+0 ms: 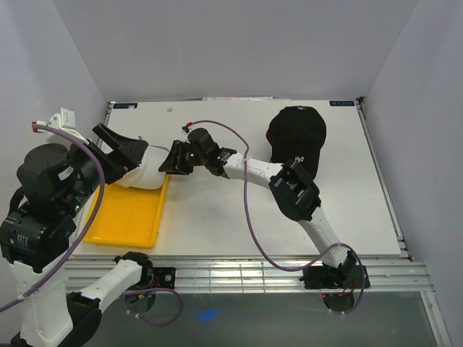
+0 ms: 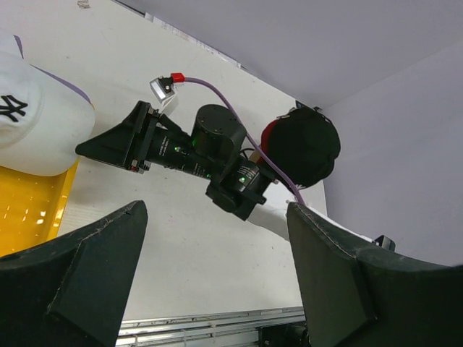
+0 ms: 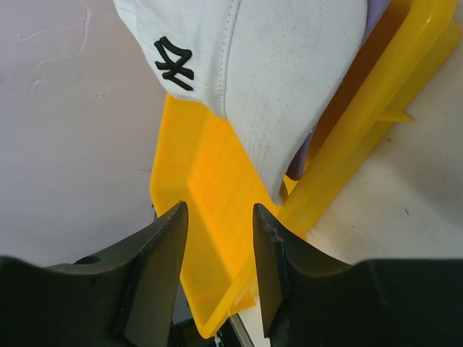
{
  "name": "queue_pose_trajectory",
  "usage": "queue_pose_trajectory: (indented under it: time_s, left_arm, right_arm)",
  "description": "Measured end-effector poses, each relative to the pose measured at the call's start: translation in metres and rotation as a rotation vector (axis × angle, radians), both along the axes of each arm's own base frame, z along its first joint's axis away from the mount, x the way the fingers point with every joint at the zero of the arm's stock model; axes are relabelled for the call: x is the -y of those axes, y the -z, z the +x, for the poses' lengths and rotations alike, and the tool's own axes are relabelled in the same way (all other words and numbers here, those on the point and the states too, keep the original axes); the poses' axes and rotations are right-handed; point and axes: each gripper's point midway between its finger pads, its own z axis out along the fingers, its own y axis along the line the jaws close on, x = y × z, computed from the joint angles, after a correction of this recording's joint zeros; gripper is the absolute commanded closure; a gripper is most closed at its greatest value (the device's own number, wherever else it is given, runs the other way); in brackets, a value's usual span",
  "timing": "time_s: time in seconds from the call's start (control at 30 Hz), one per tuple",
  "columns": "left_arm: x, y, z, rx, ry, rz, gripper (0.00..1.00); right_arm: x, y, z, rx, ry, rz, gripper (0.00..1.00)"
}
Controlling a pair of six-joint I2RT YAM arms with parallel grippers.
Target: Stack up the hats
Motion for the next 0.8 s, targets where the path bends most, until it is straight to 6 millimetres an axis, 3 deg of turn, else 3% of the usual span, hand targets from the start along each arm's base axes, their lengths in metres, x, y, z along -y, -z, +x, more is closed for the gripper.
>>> queue_pose_trajectory:
  time_s: [0.8]
  left_arm:
    - [-0.0016,0.003,0.003,-0.009,-0.007,0.019,0.12]
  right_arm:
    - [-0.001,-0.0023,0.0035,-0.001,0.019,0.015,0.5]
